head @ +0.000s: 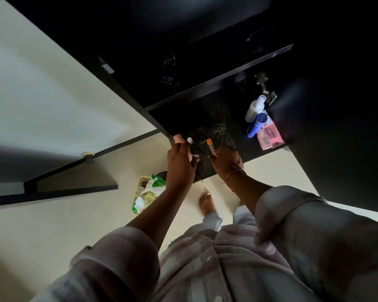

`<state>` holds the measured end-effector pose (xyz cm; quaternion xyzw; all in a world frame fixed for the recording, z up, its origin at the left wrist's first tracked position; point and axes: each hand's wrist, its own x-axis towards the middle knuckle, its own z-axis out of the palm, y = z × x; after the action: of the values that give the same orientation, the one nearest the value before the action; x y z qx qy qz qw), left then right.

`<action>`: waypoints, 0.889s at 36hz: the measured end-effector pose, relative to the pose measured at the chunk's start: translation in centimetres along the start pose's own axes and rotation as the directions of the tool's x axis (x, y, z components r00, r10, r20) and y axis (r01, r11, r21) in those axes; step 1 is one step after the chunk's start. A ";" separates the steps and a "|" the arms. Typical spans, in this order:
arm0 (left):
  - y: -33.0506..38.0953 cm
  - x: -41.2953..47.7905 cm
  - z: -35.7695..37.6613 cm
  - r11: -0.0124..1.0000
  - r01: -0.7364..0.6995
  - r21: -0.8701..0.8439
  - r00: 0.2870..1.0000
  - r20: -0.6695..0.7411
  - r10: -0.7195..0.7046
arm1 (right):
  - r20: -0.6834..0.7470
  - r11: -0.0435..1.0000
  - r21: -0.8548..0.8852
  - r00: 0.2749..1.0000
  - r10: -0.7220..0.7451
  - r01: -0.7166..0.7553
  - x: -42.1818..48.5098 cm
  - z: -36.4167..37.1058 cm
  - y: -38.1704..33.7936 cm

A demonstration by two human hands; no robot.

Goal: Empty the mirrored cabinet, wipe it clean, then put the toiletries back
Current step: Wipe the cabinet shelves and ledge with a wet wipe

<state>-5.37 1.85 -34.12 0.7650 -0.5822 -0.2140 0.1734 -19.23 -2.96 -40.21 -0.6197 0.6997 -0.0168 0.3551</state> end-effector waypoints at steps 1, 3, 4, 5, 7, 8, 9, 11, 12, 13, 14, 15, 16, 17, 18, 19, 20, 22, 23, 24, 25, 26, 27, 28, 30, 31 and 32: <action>-0.1 0.2 -0.1 1.000 -0.002 -0.003 1.000 0.014 0.002 | -0.008 1.000 -0.005 1.000 0.011 -0.011 0.1 0.1 -0.2; -0.2 0.6 -0.1 1.000 -0.011 -0.005 0.999 0.044 0.011 | -0.016 0.999 0.002 0.999 0.032 -0.032 0.3 0.3 -0.4; -0.2 0.8 0.0 1.000 -0.020 -0.005 0.998 0.054 0.020 | -0.018 0.999 0.005 0.999 0.042 -0.042 0.3 0.4 -0.5; -0.2 1.0 0.1 1.000 -0.027 -0.006 0.998 0.063 0.028 | -0.016 0.998 0.006 0.998 0.056 -0.056 0.4 0.4 -0.6; 0.0 1.3 0.3 0.999 -0.035 -0.007 0.996 0.080 0.035 | -0.011 0.996 0.016 0.996 0.086 -0.086 0.4 0.4 -0.6; 0.0 1.5 0.4 0.999 -0.039 -0.007 0.995 0.089 0.040 | -0.006 0.995 0.026 0.995 0.095 -0.095 0.4 0.4 -0.6; 0.1 1.6 0.6 0.999 -0.044 -0.006 0.994 0.099 0.045 | -0.001 0.995 0.031 0.995 0.099 -0.099 0.4 0.4 -0.5; -0.1 1.9 1.0 0.999 -0.049 0.000 0.992 0.119 0.049 | 0.007 0.994 0.029 0.995 0.103 -0.103 0.5 0.4 -0.4; -0.2 2.0 1.1 0.999 -0.048 0.002 0.991 0.123 0.048 | 0.010 0.995 0.026 0.995 0.100 -0.100 0.6 0.4 -0.4; -0.3 2.1 1.2 0.999 -0.047 0.002 0.991 0.122 0.046 | 0.012 0.995 0.018 0.996 0.093 -0.093 0.7 0.4 -0.3; -0.4 2.2 1.4 0.999 -0.045 0.000 0.992 0.121 0.045 | 0.016 0.996 0.011 0.996 0.086 -0.087 0.7 0.2 -0.3; -0.6 2.3 1.5 0.999 -0.046 0.000 0.991 0.123 0.046 | 0.021 0.997 0.007 0.996 0.081 -0.081 0.7 0.0 -0.3; -0.7 2.3 1.5 0.999 -0.053 0.000 0.991 0.126 0.052 | 0.022 0.997 0.008 0.997 0.075 -0.075 0.7 -0.1 -0.2; -0.7 2.4 1.6 0.998 -0.061 0.004 0.989 0.132 0.060 | 0.023 0.997 0.014 0.997 0.072 -0.072 0.7 -0.2 -0.1; -0.8 2.4 1.7 0.998 -0.067 0.007 0.988 0.137 0.065 | 0.024 0.997 0.021 0.997 0.071 -0.071 0.7 -0.3 0.1; -0.7 2.4 1.7 0.998 -0.070 0.009 0.987 0.145 0.068 | 0.020 0.997 0.029 0.997 0.069 -0.070 0.6 -0.5 0.3; -0.6 2.3 1.8 0.997 -0.077 0.010 0.986 0.151 0.075 | 0.014 0.997 0.042 0.998 0.069 -0.070 0.4 -0.6 0.6; -0.2 2.2 2.0 0.994 -0.111 0.004 0.981 0.160 0.109 | -0.021 0.993 0.086 0.996 0.087 -0.085 0.1 -1.1 1.0; 0.2 2.0 2.2 0.992 -0.128 -0.007 0.978 0.165 0.127 | -0.045 0.990 0.104 0.994 0.099 -0.094 -0.1 -1.4 1.3; 0.7 2.0 2.3 0.989 -0.145 -0.021 0.975 0.168 0.146 | -0.063 0.986 0.127 0.991 0.115 -0.106 -0.2 -1.6 1.6; 1.2 1.9 2.5 0.986 -0.161 -0.033 0.972 0.170 0.164 | -0.077 0.980 0.154 0.988 0.136 -0.123 -0.3 -1.9 2.1; 1.7 2.0 2.7 0.983 -0.178 -0.040 0.969 0.170 0.182 | -0.087 0.974 0.177 0.984 0.158 -0.141 -0.4 -2.3 2.5; 2.3 2.2 3.0 0.981 -0.190 -0.041 0.966 0.172 0.194 | -0.093 0.970 0.187 0.980 0.178 -0.158 -0.5 -2.6 3.0; 2.8 2.4 3.3 0.980 -0.197 -0.037 0.964 0.177 0.201 | -0.094 0.967 0.185 0.977 0.193 -0.173 -0.5 -2.9 3.6; 4.1 3.1 3.8 0.978 -0.206 -0.034 0.962 0.178 0.209 | -0.092 0.966 0.164 0.972 0.215 -0.198 -0.4 -3.4 4.8; 4.7 3.5 4.0 0.975 -0.217 -0.039 0.961 0.168 0.221 | -0.100 0.963 0.164 0.967 0.233 -0.215 -0.3 -3.6 5.4; 5.4 4.0 4.2 0.973 -0.228 -0.044 0.959 0.161 0.233 | -0.115 0.957 0.178 0.962 0.249 -0.227 -0.2 -4.0 5.8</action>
<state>-11.09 -3.47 -35.40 0.6694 -0.6769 -0.2622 0.1580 -26.29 -3.09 -39.81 -0.4970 0.7881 -0.0736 0.3555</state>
